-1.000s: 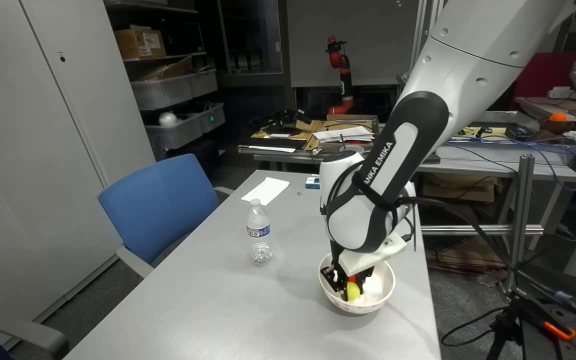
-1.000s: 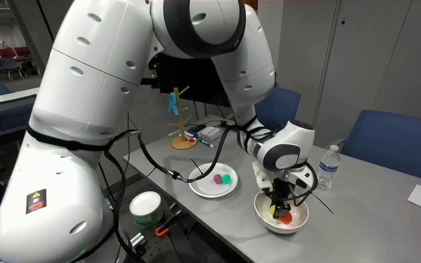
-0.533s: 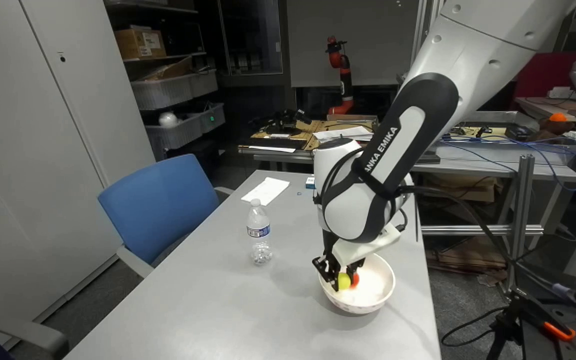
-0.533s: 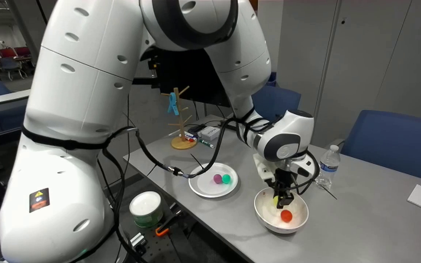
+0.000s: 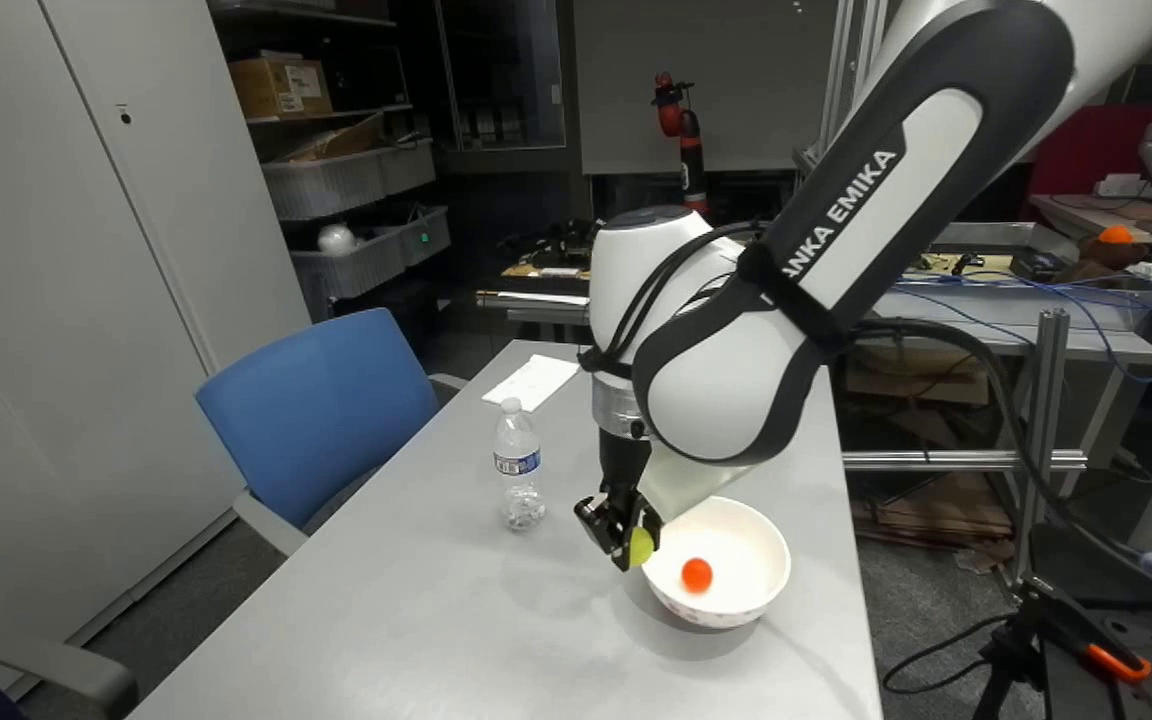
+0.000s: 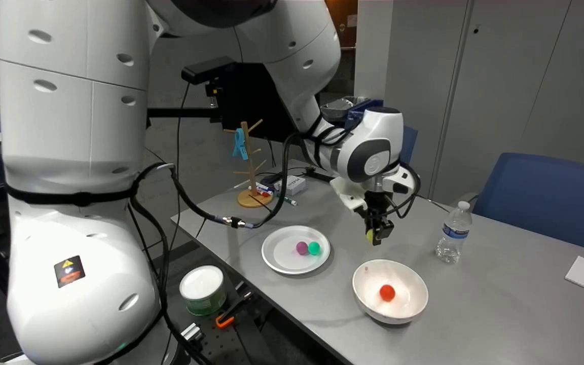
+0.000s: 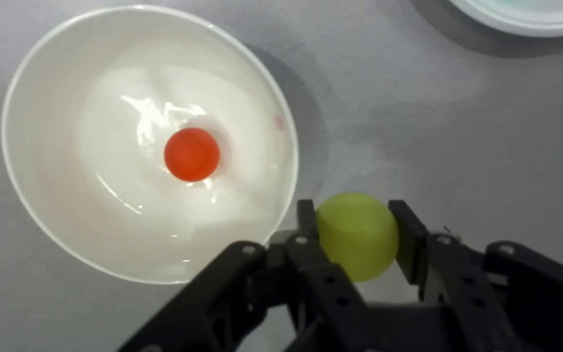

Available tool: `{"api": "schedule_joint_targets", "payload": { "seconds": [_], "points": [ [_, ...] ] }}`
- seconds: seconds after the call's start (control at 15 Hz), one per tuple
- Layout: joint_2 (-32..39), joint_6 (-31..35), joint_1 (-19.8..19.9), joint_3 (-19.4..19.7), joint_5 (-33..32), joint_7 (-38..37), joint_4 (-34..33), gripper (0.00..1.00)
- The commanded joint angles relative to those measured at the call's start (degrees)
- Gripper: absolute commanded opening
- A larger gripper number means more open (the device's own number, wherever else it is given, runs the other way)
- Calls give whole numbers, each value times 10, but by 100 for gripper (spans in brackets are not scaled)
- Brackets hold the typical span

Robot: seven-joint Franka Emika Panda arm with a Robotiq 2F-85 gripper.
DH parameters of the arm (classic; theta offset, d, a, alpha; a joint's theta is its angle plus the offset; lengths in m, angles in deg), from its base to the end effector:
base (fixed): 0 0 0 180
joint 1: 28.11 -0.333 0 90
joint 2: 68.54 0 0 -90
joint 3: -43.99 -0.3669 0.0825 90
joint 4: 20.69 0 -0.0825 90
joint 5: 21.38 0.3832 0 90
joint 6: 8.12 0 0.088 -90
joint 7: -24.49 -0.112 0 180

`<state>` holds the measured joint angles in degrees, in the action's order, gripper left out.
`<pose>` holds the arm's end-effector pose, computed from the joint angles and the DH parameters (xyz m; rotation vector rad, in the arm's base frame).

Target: Pick up the objects from the white bowl and place them on the white plate

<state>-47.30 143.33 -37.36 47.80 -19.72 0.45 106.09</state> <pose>0.5747 0.0548 0.2577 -3.0873 0.5370 -0.0961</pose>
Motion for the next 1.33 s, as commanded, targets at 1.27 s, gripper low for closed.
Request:
{"api": "schedule_joint_targets", "payload": {
  "seconds": [1.27],
  "points": [
    [78, -107, 15, -151, 124, 170, 2, 16]
  ]
}}
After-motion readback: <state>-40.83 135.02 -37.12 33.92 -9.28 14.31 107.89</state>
